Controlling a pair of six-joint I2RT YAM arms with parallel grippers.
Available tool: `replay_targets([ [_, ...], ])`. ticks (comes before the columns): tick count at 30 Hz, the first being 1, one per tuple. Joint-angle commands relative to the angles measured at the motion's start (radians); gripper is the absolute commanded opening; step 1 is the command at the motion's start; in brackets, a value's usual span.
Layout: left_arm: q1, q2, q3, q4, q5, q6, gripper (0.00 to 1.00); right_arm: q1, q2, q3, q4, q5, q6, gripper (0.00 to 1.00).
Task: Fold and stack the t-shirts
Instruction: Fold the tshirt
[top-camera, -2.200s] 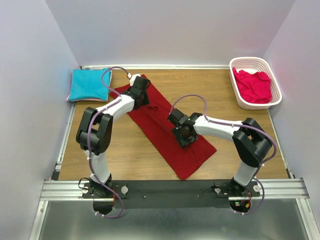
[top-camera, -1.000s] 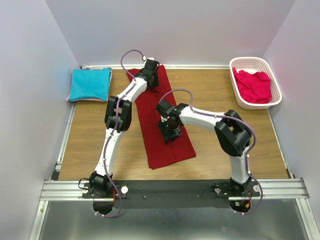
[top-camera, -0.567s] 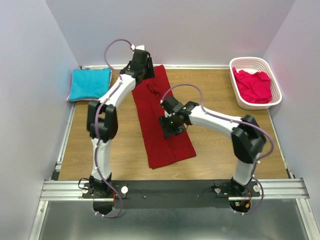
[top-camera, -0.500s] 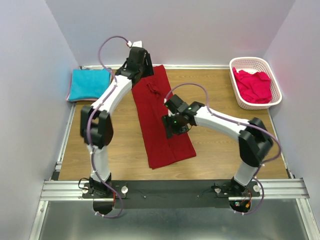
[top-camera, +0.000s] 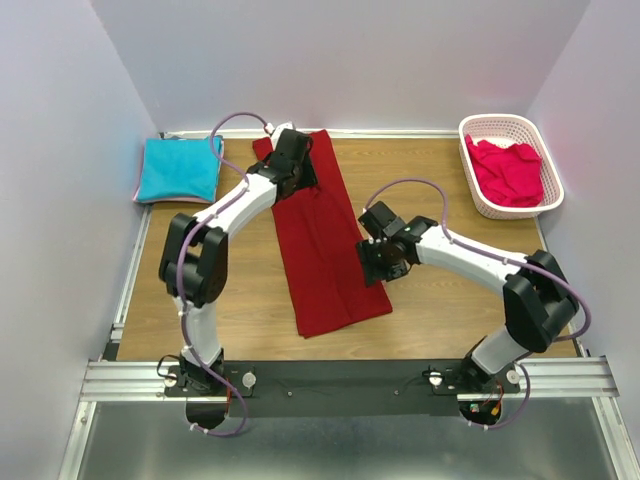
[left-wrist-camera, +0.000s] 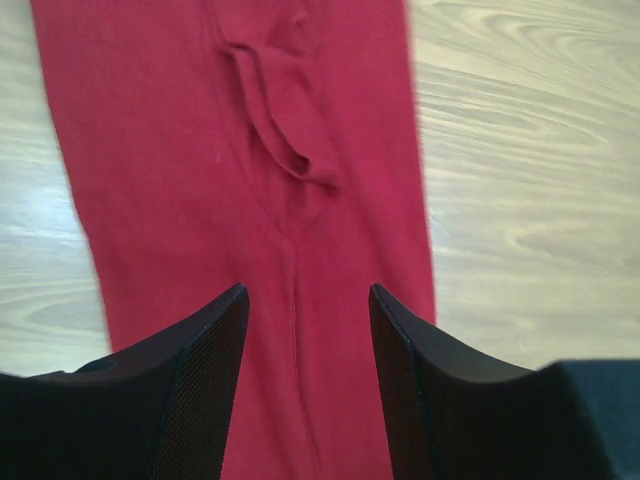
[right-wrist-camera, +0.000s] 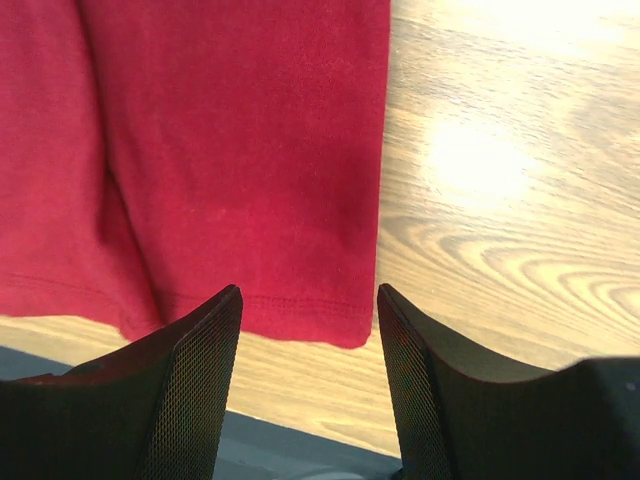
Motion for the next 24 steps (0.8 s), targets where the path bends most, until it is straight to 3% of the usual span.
replay_targets([
  [1, 0.007, 0.101, 0.084, 0.034, -0.083, -0.157, 0.58, -0.009, -0.067, -0.021, 0.009, 0.044, 0.028, 0.64],
  [5, 0.024, 0.211, 0.183, 0.068, -0.060, -0.202, 0.54, -0.009, -0.088, -0.044, 0.009, 0.045, 0.033, 0.64],
  [14, 0.052, 0.415, 0.377, 0.079, 0.003, -0.153, 0.44, -0.017, -0.095, -0.070, 0.012, 0.053, 0.031, 0.64],
  [24, 0.050, 0.383, 0.152, 0.169, 0.124, -0.160, 0.29, -0.023, -0.079, -0.065, 0.011, 0.056, 0.024, 0.64],
])
